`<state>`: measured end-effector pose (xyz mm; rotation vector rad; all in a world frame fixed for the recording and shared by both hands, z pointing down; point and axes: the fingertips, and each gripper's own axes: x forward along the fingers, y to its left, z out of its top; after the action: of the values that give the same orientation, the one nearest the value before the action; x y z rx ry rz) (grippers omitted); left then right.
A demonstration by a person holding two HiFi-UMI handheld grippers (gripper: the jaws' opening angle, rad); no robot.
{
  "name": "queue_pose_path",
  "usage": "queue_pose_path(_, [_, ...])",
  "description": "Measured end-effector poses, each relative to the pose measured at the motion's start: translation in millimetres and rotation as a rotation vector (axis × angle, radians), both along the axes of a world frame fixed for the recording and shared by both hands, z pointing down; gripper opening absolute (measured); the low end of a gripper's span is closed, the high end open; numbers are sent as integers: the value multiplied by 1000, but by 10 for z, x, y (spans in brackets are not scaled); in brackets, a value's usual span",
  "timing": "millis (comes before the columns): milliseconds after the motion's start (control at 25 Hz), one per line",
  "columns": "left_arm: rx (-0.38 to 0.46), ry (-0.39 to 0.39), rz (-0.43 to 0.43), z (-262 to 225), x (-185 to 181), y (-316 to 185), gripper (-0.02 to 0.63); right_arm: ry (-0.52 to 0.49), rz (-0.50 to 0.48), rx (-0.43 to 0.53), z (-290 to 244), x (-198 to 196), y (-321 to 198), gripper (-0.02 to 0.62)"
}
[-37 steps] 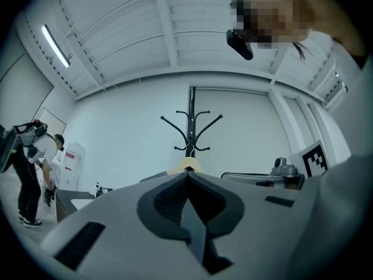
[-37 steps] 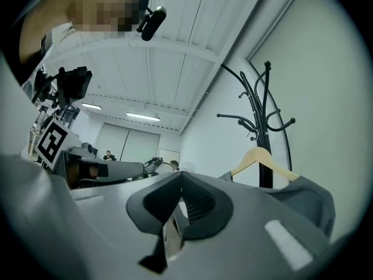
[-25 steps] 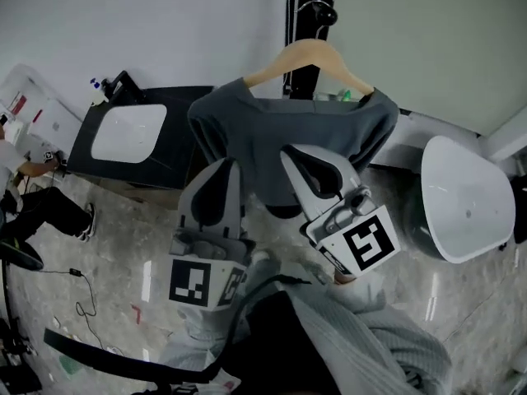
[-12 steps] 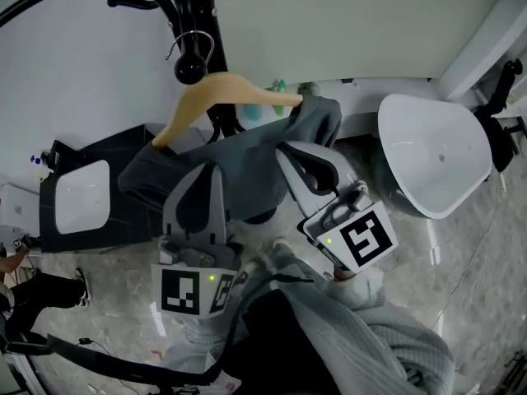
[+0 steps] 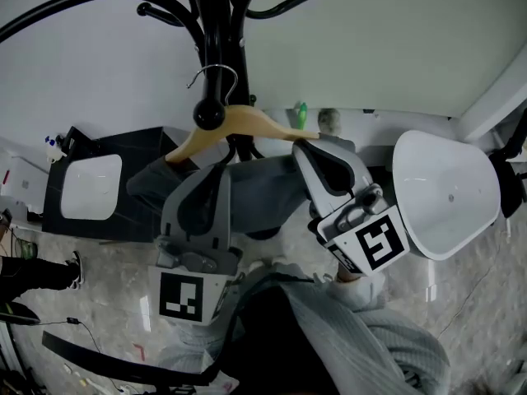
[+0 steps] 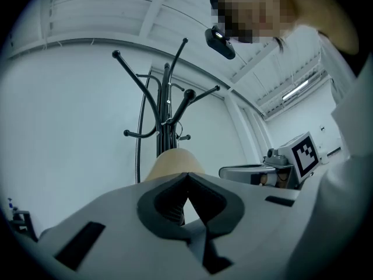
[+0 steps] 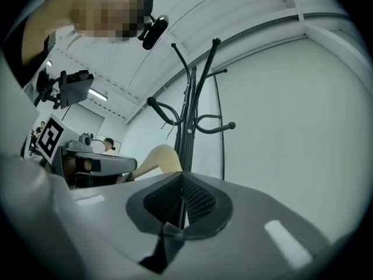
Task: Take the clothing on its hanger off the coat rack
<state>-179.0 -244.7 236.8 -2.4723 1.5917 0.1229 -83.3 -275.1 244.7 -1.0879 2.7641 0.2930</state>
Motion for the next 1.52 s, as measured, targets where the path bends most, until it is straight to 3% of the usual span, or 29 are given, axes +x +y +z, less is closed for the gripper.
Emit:
queue_pose_path(120, [-1,-8,-16,-9,-94,-12,5,-2,-4,7,-58,-51,-12,2])
queue_pose_path(440, [39,85,-39,-173,-368,32,6,-25,-16,38,-153,-48,24,3])
queue_pose_path(560, [44,76,-25,-212,-443,61,6,-35,-43,42,-191,-9,47,18])
queue_pose_path(640, [45,47,-24,-221,-482,70,17,-18,-48,49,-204,38,47,26])
queue_pose_path(720, [36,0,-32,-206,-522,66,126,10,-54,60,-230,95,46,33])
queue_pose_path(800, [21,-57,-33,-182,-548,56,151,47,-79,73,-272,144,54,47])
queue_pose_path(920, [0,-151,-12,-168,-565,30,203,166,-142,65,-257,167,44,70])
queue_pose_path(1080, [-96,-292,40,-78,-604,-18,249,328,-266,-8,-196,144,7,129])
queue_pose_path(1200, [-147,-336,66,-98,-676,-101,272,416,-344,-18,-222,118,-79,140])
queue_pose_path(1280, [-184,-361,121,-99,-684,-121,272,453,-415,-26,-228,65,-132,141])
queue_pose_path(1520, [-238,-370,324,-193,-596,-309,272,569,-647,-173,-60,-216,-174,166])
